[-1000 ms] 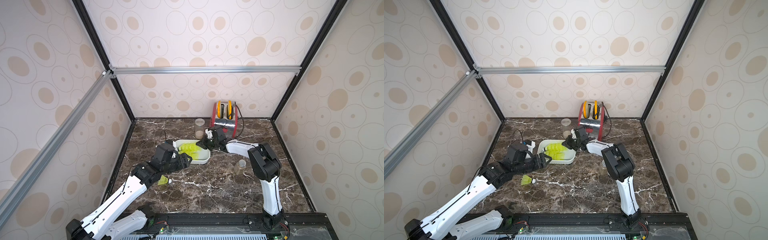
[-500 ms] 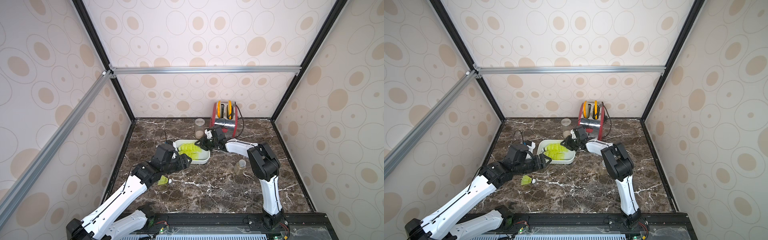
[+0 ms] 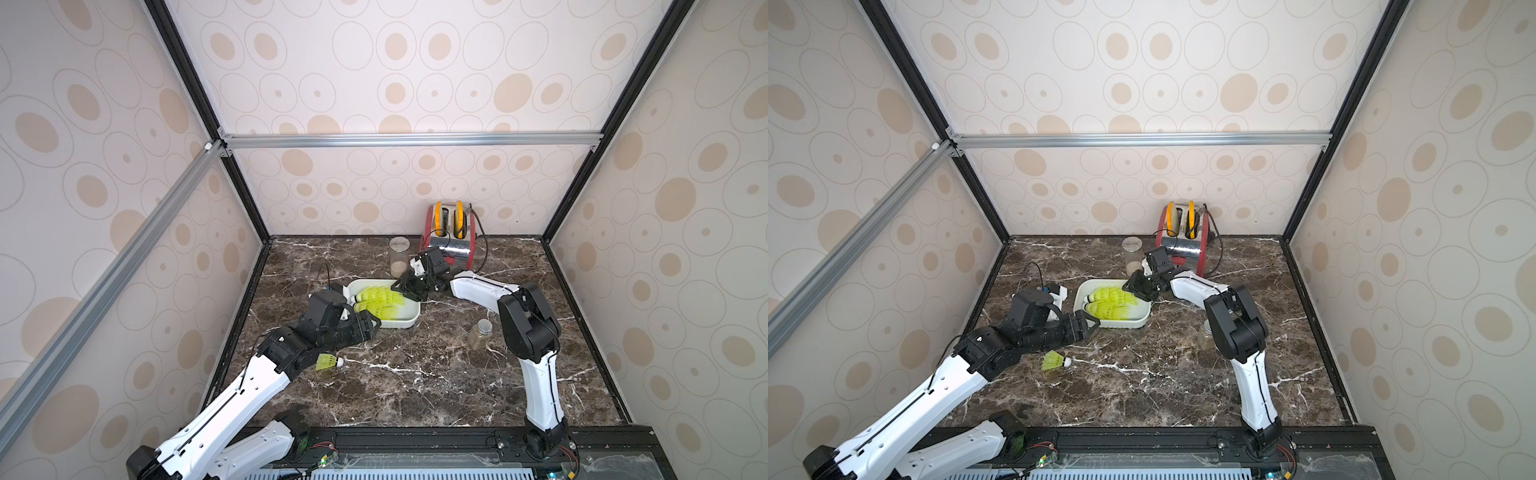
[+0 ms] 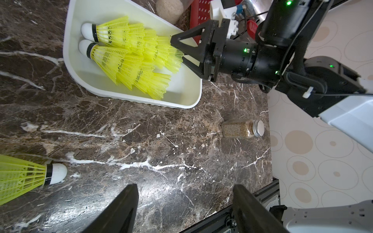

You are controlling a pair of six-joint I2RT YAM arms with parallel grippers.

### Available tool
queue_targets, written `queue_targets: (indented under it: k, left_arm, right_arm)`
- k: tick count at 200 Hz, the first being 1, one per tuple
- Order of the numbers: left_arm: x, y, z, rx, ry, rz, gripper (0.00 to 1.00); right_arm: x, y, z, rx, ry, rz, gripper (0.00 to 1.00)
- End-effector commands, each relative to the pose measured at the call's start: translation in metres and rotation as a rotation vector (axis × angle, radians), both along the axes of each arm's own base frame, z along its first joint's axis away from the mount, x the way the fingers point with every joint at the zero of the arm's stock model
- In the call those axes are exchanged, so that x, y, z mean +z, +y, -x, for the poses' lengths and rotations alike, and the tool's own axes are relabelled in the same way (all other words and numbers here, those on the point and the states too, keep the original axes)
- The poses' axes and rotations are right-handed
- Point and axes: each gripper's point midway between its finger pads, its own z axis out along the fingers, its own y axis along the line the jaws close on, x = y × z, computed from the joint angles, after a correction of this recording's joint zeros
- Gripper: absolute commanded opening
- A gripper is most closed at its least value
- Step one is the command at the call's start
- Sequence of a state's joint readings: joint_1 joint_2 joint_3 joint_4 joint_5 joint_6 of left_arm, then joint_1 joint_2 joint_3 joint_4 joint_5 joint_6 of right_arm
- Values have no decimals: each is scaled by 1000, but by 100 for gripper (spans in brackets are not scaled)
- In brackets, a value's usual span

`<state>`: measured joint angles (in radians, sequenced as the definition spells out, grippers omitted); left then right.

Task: Put the shuttlecocks into the storage box
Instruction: Place the shuttlecock in the storage box.

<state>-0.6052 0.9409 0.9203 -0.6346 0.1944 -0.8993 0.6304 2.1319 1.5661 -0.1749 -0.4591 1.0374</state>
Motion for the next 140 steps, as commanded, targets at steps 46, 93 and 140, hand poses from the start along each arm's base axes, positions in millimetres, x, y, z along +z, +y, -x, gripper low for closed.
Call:
queue_targets:
  k: [46,93,140]
  left_arm:
    - [8,2,4,-16,-20,-12,77]
    - [-2,21,10,32,20,-101,77]
    - [-34,86,27,248,175,-263,77]
  right_arm:
    - [37,-15,1,13,-54,76,46]
    - [48,-22,6,36,-95,133,46]
    - [74,-28,21,127,-209,229,46]
